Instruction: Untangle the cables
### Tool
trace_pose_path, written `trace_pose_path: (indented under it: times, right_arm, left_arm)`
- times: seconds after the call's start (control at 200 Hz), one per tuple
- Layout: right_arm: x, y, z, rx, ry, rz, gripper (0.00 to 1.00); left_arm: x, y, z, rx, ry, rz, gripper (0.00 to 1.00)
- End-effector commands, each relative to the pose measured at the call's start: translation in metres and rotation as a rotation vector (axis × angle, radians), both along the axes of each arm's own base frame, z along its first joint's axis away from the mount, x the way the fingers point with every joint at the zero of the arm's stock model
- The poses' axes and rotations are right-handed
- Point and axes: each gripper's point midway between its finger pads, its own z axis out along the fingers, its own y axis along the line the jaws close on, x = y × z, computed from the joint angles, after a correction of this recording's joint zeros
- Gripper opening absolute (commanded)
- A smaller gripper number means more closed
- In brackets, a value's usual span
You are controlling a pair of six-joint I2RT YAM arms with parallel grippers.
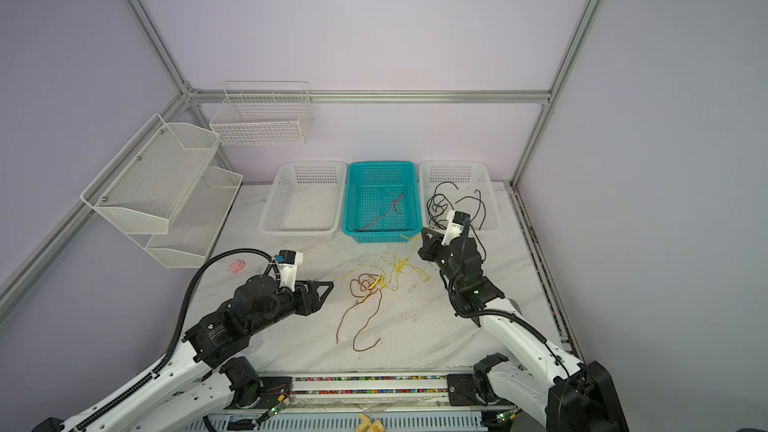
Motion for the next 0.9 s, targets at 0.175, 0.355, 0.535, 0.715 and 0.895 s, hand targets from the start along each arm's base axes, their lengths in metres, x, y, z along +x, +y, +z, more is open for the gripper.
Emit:
trace_pose_path:
  times: [0.175, 0.355, 0.535, 0.715, 0.895]
  right_arm:
    - [-0.014, 0.018, 0.064, 0.123, -0.12, 0.099, 0.0]
    - [-0.03, 0.041, 0.084, 0.179, -0.157, 0.263, 0.0]
    - [-0.032, 0.037, 0.083, 0.154, -0.157, 0.249, 0.0]
    - [-0.034, 0.036, 0.077, 0.12, -0.154, 0.252, 0.0]
    - [-0.046, 0.046, 0.086, 0.149, -0.207, 0.337, 0.0]
  left_arm:
    - [-0.009, -0.023, 0.01, -0.066, -0.058, -0.141, 0.96]
    - [-0.018, -0.032, 0.03, -0.142, -0.12, -0.213, 1.0]
    - [-0.013, -0.012, 0.043, -0.154, -0.144, -0.105, 1.0]
    - [-0.012, 0.001, 0.052, -0.109, -0.124, -0.041, 1.0]
    - [-0.014, -0.008, 0.055, -0.119, -0.135, -0.096, 0.99]
